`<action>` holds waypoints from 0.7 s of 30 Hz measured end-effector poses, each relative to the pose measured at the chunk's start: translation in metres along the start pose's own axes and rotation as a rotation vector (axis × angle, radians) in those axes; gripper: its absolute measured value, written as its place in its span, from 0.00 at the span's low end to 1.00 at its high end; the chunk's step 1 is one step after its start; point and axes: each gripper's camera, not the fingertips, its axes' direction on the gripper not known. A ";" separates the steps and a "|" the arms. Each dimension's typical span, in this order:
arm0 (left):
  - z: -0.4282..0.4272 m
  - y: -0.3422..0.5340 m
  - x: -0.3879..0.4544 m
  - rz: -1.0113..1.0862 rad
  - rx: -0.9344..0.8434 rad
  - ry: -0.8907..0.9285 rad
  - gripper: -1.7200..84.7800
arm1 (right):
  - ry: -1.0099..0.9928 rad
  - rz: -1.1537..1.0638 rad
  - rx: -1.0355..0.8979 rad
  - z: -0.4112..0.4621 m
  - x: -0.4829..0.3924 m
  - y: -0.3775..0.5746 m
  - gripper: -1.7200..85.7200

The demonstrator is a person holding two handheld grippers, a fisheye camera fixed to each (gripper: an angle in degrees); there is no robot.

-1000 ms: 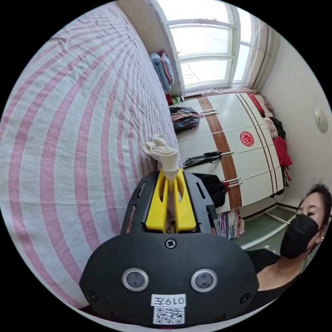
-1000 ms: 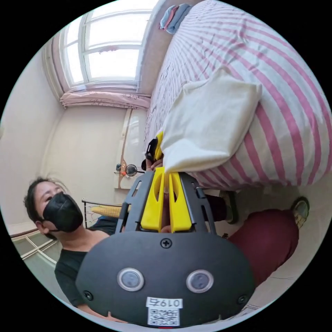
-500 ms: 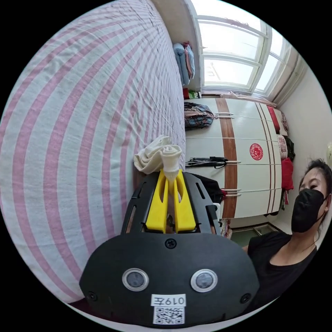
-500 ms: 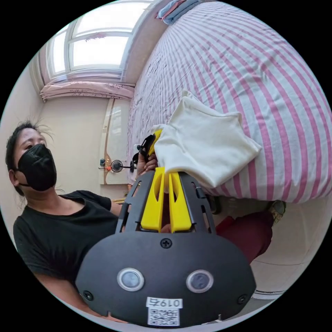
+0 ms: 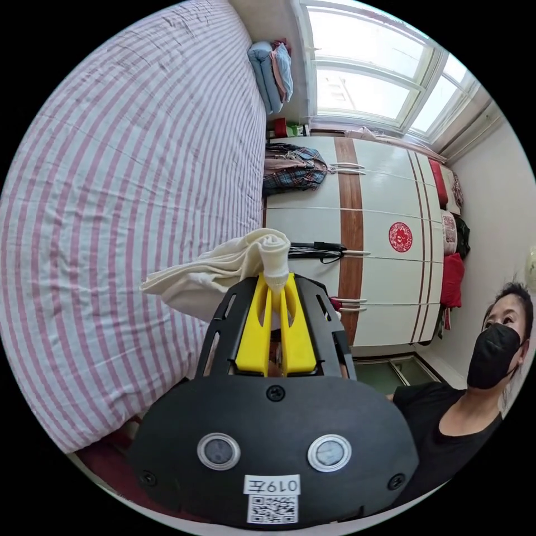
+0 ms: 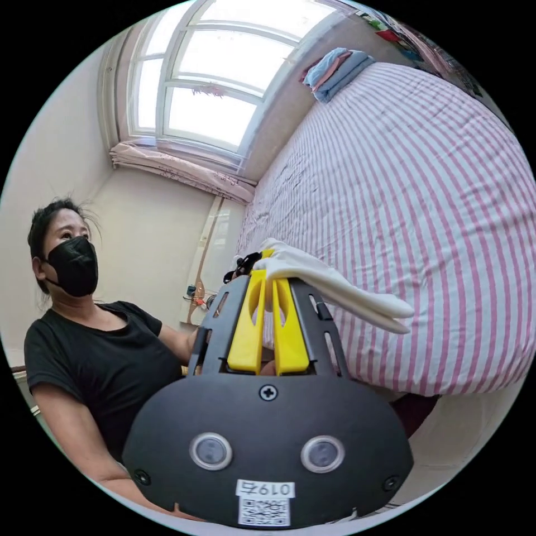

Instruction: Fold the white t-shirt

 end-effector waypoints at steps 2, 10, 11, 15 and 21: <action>0.038 -0.032 0.024 0.003 0.065 0.006 0.06 | -0.049 -0.024 -0.005 -0.015 0.014 -0.036 0.09; 0.194 -0.194 0.098 0.087 0.285 0.013 0.06 | -0.025 -0.245 -0.178 -0.073 0.087 -0.298 0.04; 0.219 -0.225 0.109 0.113 0.312 0.020 0.06 | -0.018 -0.259 -0.184 -0.076 0.092 -0.319 0.03; 0.281 -0.311 0.144 0.217 0.444 -0.038 0.06 | 0.036 -0.416 -0.182 -0.089 0.113 -0.450 0.02; 0.367 -0.387 0.135 0.242 0.543 -0.177 0.06 | 0.188 -0.461 -0.296 -0.070 0.181 -0.546 0.01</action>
